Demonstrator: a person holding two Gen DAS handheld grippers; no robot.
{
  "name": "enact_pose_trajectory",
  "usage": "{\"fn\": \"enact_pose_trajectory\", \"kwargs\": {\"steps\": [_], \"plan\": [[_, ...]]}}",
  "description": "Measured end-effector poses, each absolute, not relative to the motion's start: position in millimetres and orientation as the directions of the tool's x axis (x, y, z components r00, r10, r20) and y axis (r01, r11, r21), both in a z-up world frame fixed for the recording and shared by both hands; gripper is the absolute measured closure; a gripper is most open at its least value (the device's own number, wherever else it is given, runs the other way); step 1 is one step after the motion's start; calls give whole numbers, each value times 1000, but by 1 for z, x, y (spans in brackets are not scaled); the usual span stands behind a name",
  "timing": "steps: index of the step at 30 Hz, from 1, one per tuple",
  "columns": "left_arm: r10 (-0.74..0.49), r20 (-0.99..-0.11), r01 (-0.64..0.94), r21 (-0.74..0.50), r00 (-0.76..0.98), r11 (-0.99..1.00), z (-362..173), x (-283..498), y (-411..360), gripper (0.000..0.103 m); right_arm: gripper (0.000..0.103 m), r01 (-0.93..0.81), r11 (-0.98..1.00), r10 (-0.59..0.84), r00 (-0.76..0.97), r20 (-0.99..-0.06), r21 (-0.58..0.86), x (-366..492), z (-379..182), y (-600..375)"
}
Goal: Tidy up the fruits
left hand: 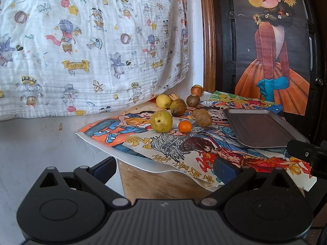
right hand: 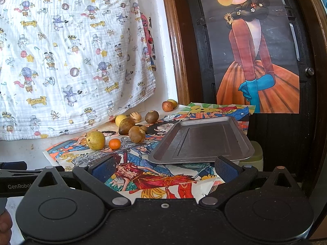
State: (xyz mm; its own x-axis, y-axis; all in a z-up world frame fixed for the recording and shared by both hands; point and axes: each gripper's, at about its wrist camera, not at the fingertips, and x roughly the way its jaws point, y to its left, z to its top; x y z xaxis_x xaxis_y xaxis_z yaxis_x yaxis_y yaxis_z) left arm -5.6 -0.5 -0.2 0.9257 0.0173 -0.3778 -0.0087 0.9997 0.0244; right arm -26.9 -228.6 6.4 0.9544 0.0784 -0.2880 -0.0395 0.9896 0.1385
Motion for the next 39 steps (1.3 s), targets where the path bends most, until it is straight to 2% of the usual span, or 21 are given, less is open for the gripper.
{"fn": "enact_pose_trajectory", "kwargs": {"steps": [29, 35, 39], "plan": [[17, -380, -9, 25, 925, 1000, 0, -5, 0, 0, 0, -40, 989, 80, 952, -294, 140, -26, 5, -229], [20, -403, -16, 14, 915, 1000, -6, -2, 3, 0, 0, -41, 989, 83, 949, -305, 142, -20, 5, -231], [15, -428, -16, 1, 904, 1000, -4, 8, 9, 0, 0, -95, 992, 118, 944, -309, 87, -7, 14, -235]]}}
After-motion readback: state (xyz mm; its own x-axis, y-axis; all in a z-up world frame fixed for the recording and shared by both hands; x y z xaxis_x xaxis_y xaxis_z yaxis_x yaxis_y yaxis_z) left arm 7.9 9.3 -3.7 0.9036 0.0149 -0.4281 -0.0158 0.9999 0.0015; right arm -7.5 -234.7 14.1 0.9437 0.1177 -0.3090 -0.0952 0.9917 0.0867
